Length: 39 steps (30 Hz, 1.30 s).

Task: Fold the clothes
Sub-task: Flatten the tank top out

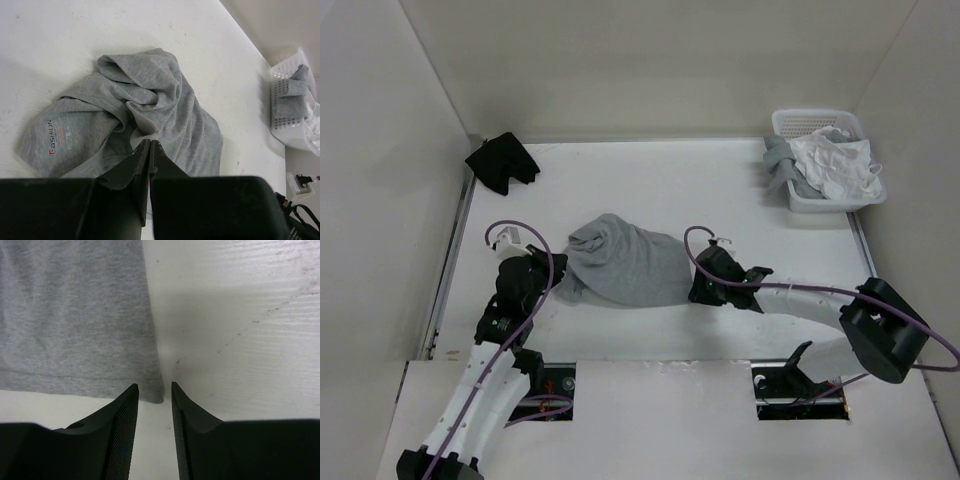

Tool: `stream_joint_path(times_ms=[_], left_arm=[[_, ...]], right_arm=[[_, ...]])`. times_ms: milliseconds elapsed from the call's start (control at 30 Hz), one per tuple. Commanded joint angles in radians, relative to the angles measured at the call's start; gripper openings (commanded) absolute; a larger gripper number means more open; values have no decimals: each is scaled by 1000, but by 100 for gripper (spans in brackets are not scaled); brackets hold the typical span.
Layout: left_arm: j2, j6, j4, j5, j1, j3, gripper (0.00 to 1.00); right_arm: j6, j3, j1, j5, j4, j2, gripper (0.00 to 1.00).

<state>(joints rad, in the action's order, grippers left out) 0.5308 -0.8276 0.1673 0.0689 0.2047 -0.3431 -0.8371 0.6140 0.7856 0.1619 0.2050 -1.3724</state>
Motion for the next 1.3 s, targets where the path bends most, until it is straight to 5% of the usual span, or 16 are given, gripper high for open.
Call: stream_joint_path(times_ms=[0,100,333,600,767,1000,1133,1267], left_arm=[[-11,-10,-45,-14,15,13,1],[-11,-11,-52,-14,18,15,1],[-6,-11,-61,-9,20,7,1],[98,-134,-207,9,46,-245,0],[63,-104,-218,117,89,-528,0],[107,-7,-197,149,74,-1011,0],[172,24,-152,143,65,-1201,0],[210,41,-121,141,57,-1209,0]], right_arm=[[-31,41,28,22,46,-28,37],[-36,41,30,19,40,-37,34],[-42,32,25,30,17,-21,9],[71,200,63,270,135,338,0],[286,605,183,491,336,533,0],[770,1263,618,894,271,408,1],[1143,1369,649,953,-10,317,3],[1288,1336,649,952,-163,291,3]])
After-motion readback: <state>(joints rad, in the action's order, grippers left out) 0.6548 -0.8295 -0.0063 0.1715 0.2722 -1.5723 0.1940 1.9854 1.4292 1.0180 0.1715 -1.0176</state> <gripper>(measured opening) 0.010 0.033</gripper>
